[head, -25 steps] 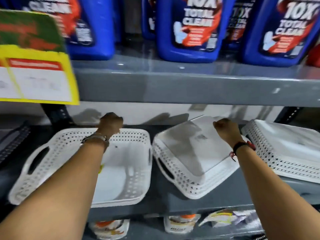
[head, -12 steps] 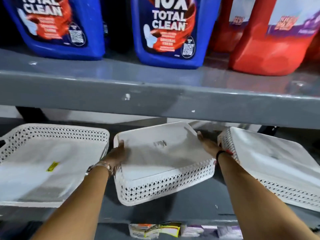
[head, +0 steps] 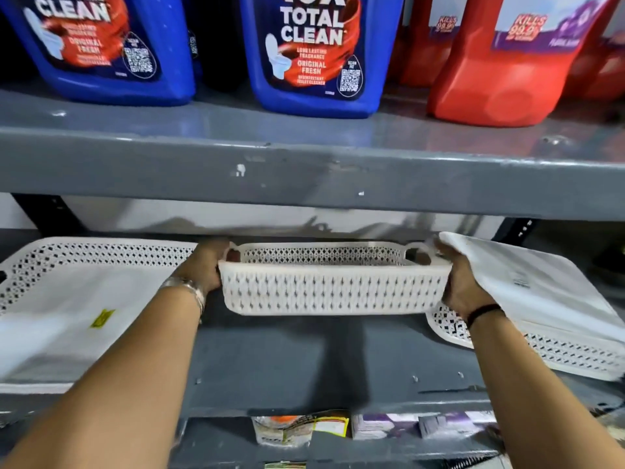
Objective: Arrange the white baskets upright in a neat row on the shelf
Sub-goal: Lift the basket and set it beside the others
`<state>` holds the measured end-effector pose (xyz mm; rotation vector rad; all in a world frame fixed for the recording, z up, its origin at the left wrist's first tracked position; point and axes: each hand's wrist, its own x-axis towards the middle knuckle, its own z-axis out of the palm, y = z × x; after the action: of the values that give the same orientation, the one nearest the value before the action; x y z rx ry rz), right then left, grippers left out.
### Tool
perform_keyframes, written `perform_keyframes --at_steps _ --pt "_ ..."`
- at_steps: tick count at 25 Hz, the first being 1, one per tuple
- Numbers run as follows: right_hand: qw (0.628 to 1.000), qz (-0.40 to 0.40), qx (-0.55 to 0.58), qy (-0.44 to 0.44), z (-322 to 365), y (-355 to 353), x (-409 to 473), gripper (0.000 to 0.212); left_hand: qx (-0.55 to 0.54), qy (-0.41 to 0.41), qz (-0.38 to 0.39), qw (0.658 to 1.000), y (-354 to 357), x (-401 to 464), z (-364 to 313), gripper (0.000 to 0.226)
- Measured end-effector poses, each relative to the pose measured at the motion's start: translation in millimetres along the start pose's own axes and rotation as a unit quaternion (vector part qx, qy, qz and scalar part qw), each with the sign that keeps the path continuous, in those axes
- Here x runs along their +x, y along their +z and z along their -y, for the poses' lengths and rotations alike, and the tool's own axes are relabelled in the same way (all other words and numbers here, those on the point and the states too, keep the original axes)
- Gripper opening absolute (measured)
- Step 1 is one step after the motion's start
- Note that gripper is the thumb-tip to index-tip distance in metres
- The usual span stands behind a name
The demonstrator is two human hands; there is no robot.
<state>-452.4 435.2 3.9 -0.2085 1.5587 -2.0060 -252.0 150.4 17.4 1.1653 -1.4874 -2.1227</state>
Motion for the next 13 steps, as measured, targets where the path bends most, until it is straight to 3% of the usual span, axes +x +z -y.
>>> perform_keyframes --at_steps 3,5,9,13 --pt "0.996 -0.014 -0.076 0.043 -21 -13 -15 0.011 0.208 -0.025 -0.011 0.978 -10 -2 11 0.024" --pt "0.988 -0.018 -0.141 0.06 -31 -17 -21 0.019 0.346 -0.011 -0.03 0.938 -12 -5 18 0.023" --pt "0.974 -0.058 -0.204 0.079 -52 -19 -24 0.028 0.411 -0.021 -0.087 0.907 -11 -6 27 0.018" --pt "0.962 -0.074 -0.254 0.074 -56 -19 -23 0.035 0.554 0.001 -0.098 0.827 -6 -15 29 0.033"
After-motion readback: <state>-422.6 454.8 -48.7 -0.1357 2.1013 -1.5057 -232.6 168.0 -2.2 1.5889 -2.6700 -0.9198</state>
